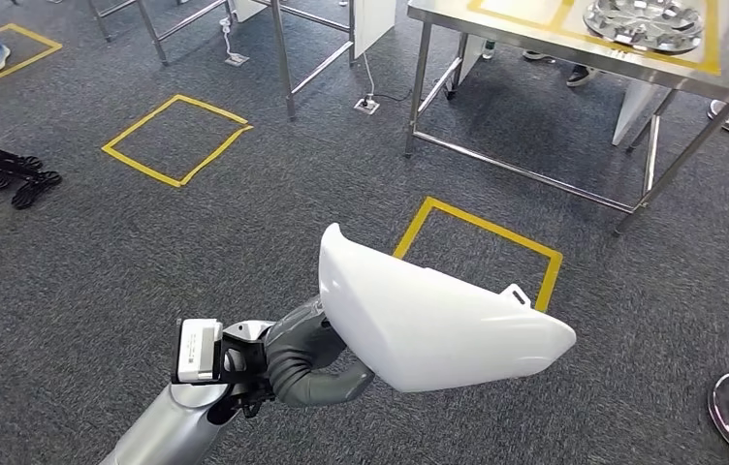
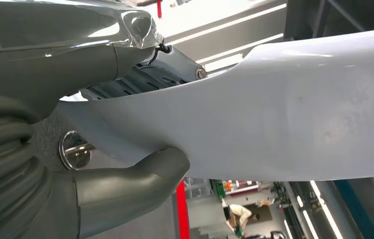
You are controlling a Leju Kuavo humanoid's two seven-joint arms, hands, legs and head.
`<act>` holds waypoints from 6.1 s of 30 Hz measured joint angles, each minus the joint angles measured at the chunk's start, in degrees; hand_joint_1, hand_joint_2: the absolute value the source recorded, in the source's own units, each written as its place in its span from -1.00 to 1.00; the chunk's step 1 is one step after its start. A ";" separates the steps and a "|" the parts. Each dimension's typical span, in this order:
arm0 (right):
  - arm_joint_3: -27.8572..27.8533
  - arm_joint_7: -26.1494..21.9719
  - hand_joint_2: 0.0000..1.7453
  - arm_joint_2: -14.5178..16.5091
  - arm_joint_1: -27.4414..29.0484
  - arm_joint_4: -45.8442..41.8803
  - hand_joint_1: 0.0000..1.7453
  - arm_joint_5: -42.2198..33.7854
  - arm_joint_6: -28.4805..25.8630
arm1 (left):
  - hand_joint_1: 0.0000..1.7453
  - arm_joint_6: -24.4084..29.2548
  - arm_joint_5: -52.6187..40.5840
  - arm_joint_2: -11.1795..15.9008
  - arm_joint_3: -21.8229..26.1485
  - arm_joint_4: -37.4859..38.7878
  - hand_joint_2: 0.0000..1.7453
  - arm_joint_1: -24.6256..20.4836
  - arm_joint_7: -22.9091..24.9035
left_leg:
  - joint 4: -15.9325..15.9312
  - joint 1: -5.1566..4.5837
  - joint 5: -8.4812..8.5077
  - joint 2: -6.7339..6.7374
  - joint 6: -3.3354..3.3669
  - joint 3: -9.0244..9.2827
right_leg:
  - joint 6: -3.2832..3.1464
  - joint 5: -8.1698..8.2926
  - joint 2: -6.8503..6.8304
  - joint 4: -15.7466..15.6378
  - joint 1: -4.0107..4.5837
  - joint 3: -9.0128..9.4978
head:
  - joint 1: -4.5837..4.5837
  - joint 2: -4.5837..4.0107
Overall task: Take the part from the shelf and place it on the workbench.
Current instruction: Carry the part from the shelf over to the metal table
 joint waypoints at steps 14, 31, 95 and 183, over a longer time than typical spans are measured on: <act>0.01 -1.00 -1.00 -0.08 -0.01 0.03 -1.00 0.25 0.71 | 1.00 0.84 -0.93 0.05 0.17 -0.05 1.00 0.26 0.62 | 13.77 0.16 -7.91 -1.33 -3.10 -6.21 | -3.08 6.63 0.26 -16.73 0.04 8.92 | -0.28 0.00; 0.57 -1.48 -1.00 0.28 -0.04 0.11 -1.00 1.19 1.75 | 1.00 1.56 -1.66 0.45 0.10 -0.14 1.00 0.53 0.55 | 0.08 0.18 -0.10 -0.47 0.04 0.09 | -0.06 -0.29 -0.08 0.07 0.22 0.15 | 0.63 0.00; 2.51 -2.56 -1.00 0.25 0.16 0.39 -1.00 2.85 2.22 | 1.00 1.34 -2.03 0.86 -0.15 0.09 1.00 0.59 -0.78 | 0.52 0.27 -1.09 -1.42 -0.66 0.54 | -0.29 5.76 -0.60 -12.21 -0.06 6.44 | 0.67 0.00; 3.89 -3.92 -1.00 0.52 -0.34 0.90 -1.00 2.44 2.17 | 1.00 3.87 -6.30 1.07 -3.01 4.60 1.00 0.74 -6.15 | 2.17 0.27 -1.45 -1.79 0.27 0.17 | -0.22 -4.56 -0.25 -0.31 0.29 2.80 | 0.32 -0.01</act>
